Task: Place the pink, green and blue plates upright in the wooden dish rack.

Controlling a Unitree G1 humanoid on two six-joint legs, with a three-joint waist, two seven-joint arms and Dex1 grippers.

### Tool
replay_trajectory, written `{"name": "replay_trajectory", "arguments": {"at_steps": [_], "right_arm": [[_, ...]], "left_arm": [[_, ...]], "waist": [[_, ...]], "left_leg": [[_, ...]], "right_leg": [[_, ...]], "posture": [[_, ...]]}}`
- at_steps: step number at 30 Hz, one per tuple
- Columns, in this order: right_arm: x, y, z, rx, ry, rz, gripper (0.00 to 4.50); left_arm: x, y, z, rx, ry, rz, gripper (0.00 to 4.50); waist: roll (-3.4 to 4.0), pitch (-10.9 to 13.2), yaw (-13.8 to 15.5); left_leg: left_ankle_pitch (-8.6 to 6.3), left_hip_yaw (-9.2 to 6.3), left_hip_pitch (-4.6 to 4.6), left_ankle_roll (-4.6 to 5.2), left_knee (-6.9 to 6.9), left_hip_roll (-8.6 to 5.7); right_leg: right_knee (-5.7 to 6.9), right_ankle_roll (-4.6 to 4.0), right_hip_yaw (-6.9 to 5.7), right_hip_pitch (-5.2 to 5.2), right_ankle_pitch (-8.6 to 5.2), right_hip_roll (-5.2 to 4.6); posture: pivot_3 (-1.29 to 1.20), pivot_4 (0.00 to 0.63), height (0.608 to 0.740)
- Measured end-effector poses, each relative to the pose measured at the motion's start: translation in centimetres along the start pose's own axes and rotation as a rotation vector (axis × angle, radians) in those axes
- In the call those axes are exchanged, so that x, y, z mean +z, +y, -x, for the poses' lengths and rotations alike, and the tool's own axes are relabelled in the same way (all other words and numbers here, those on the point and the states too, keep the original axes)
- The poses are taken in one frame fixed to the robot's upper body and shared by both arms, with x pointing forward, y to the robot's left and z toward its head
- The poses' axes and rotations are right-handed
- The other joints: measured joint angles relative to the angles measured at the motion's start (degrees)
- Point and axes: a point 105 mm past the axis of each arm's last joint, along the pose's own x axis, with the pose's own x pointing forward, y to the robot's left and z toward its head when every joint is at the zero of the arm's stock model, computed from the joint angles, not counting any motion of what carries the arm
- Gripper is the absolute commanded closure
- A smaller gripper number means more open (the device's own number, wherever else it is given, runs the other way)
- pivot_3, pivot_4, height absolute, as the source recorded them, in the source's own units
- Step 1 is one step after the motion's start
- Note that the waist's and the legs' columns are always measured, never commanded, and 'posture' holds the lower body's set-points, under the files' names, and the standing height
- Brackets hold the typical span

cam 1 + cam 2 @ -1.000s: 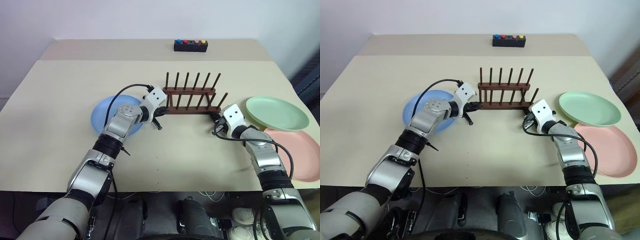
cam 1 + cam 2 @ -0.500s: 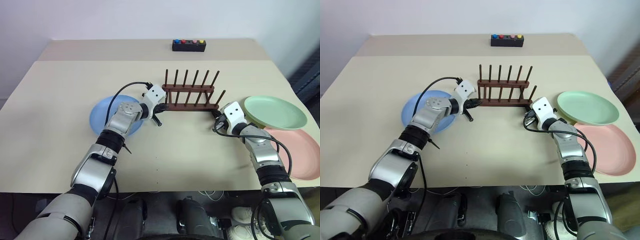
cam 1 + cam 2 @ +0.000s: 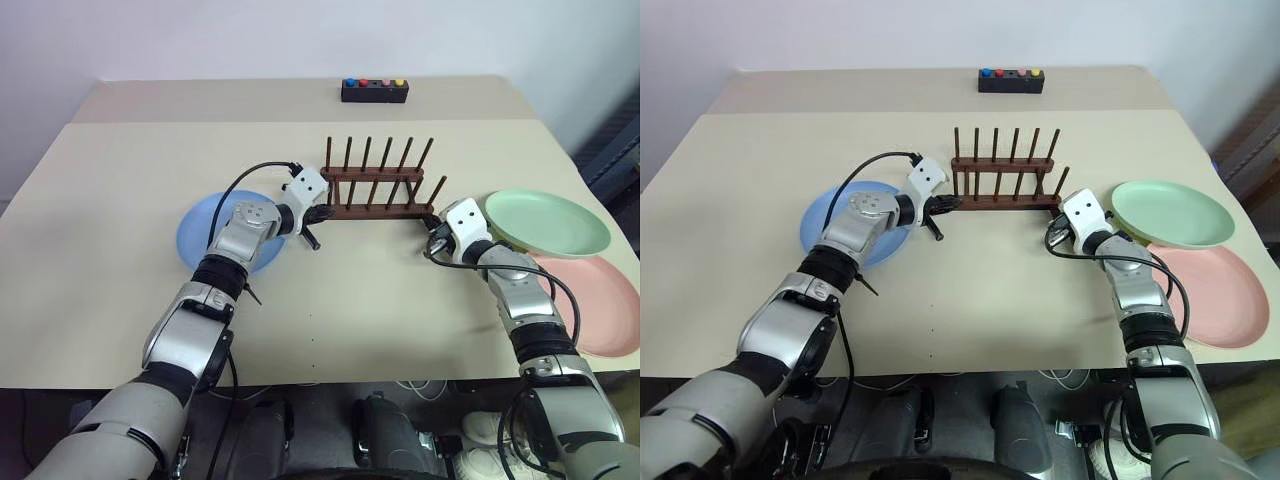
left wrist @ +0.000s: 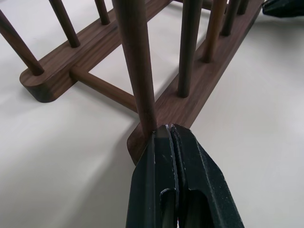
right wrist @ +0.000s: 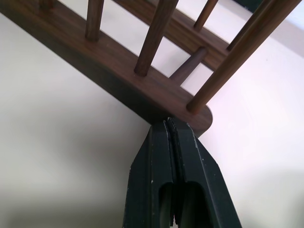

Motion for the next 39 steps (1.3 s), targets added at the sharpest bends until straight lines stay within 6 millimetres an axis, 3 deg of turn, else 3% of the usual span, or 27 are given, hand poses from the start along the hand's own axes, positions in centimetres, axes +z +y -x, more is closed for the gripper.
{"name": "replay_trajectory", "arguments": {"at_steps": [13,16,19,23,28,29,32,36,38,39], "right_arm": [[0.4,0.5,-0.3,0.038,-0.025,-0.042,4.5],[1.5,0.5,0.1,0.05,-0.084,-0.092,4.5],[3.8,1.0,1.6,0.106,-0.191,-0.129,4.5],[4.5,1.1,3.4,0.143,-0.215,-0.156,4.5],[5.7,0.9,4.4,0.164,-0.233,-0.188,4.5],[6.0,0.7,4.6,0.167,-0.235,-0.19,4.5],[7.6,0.8,5.2,0.211,-0.284,-0.221,3.68],[10.2,1.2,6.6,0.296,-0.369,-0.26,1.66],[10.1,0.9,6.6,0.273,-0.358,-0.262,0.65],[10.1,0.7,6.6,0.266,-0.351,-0.259,0.19]], "left_arm": [[0.2,0.0,-0.1,0.002,-0.008,0.015,4.49],[1.4,0.3,0.5,-0.008,-0.048,0.075,4.49],[2.8,1.0,3.2,-0.019,-0.089,0.113,4.49],[3.4,1.3,7.2,-0.028,-0.098,0.215,4.49],[3.9,-2.7,11.0,-0.234,-0.077,0.203,4.49],[4.1,-3.3,11.3,-0.26,-0.086,0.2,4.24],[5.1,-2.2,12.8,-0.283,-0.163,0.298,3.25],[7.7,0.1,16.2,-0.283,-0.293,0.316,1.17],[7.3,0.0,16.5,-0.298,-0.301,0.312,0.14],[6.8,0.1,16.5,-0.298,-0.298,0.32,0.0]], "waist": [[0.0,0.0,0.0],[0.0,0.0,0.0],[0.0,0.0,-0.3],[0.01,0.0,0.0],[0.03,0.0,0.0],[0.02,0.0,0.1],[0.01,0.0,0.1],[0.02,0.0,-0.1],[0.03,0.0,0.1],[0.03,0.0,0.1]], "left_leg": [[0.0,0.0,-0.01,0.0,0.0,0.0],[0.0,-0.02,-0.06,0.0,-0.01,0.01],[0.0,-0.03,-0.06,-0.01,-0.11,0.09],[0.01,-0.07,-0.04,-0.03,-0.02,0.18],[0.0,-0.05,-0.01,-0.04,-0.06,0.21],[0.01,-0.05,-0.01,-0.04,-0.05,0.21],[0.0,-0.05,-0.02,-0.03,0.0,0.2],[-0.02,-0.05,0.0,0.0,-0.08,0.21],[-0.01,-0.02,0.0,0.0,-0.08,0.2],[-0.01,-0.01,0.0,0.0,-0.08,0.2]], "right_leg": [[0.0,0.01,0.0,0.0,0.0,0.0],[0.01,0.01,0.0,-0.07,0.01,0.0],[-0.01,0.01,0.05,-0.1,0.01,0.01],[0.07,0.0,0.05,-0.07,0.01,0.01],[0.01,-0.02,0.15,-0.06,0.03,0.01],[0.01,-0.02,0.15,-0.06,0.04,0.01],[0.04,-0.05,0.14,-0.07,0.05,0.03],[-0.08,-0.04,0.14,-0.06,0.05,0.09],[-0.08,-0.05,0.15,-0.05,0.05,0.08],[-0.07,-0.05,0.16,-0.06,0.05,0.08]], "posture": [[0.0,0.15,0.74],[0.0,0.15,0.74],[0.0,0.15,0.74],[0.0,0.15,0.74],[0.0,0.15,0.74],[0.0,0.15,0.74],[0.0,0.15,0.74],[0.0,0.15,0.74],[0.0,0.15,0.74],[0.0,0.15,0.74]]}}
